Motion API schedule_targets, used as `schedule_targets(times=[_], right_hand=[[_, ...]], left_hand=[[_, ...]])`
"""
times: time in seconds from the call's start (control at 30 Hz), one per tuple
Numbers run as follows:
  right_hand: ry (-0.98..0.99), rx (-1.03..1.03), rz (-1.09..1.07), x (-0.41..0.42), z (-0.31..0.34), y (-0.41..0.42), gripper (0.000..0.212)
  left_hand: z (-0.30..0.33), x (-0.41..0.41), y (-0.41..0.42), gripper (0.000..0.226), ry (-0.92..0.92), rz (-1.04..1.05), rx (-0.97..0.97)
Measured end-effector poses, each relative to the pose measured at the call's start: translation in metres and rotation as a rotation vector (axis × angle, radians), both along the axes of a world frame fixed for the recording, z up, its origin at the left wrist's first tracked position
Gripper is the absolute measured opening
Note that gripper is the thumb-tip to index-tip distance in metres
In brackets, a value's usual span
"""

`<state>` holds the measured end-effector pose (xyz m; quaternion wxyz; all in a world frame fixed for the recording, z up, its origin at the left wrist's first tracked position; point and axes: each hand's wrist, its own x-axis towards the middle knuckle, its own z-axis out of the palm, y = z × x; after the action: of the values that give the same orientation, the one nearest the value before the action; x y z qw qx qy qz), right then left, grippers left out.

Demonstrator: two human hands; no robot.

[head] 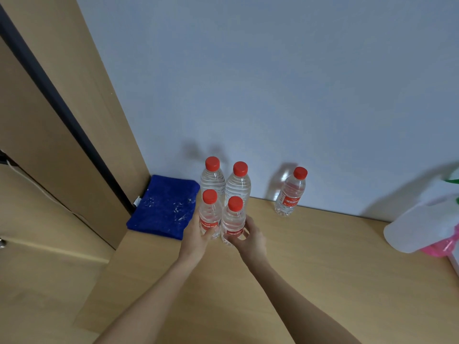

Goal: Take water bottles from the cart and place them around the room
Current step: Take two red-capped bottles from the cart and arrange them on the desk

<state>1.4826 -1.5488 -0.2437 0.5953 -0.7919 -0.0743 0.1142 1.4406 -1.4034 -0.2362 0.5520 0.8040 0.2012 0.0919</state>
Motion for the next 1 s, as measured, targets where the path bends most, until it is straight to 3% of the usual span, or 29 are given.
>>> schedule_targets(times=[0.17, 0.23, 0.37, 0.5, 0.73, 1.0], right_hand=[[-0.008, -0.079, 0.116, 0.003, -0.006, -0.014, 0.073], [-0.003, -0.139, 0.108, 0.009, -0.009, -0.030, 0.081], [0.016, -0.198, -0.007, 0.030, -0.007, -0.067, 0.078], [0.028, -0.167, -0.120, 0.049, 0.000, -0.098, 0.075], [0.045, -0.125, -0.233, 0.073, 0.006, -0.129, 0.074], [0.037, -0.083, -0.193, 0.104, 0.008, -0.130, 0.074]], left_hand=[[-0.001, -0.011, -0.006, 0.082, -0.012, -0.072, -0.017], [-0.020, -0.023, -0.013, 0.084, 0.042, -0.009, -0.049], [-0.039, -0.048, -0.044, 0.054, 0.170, 0.189, -0.116], [-0.035, -0.052, -0.085, 0.034, 0.094, 0.104, -0.183], [-0.017, 0.011, -0.130, 0.035, 0.020, -0.068, -0.194], [-0.005, 0.085, -0.139, 0.039, -0.054, -0.059, -0.118]])
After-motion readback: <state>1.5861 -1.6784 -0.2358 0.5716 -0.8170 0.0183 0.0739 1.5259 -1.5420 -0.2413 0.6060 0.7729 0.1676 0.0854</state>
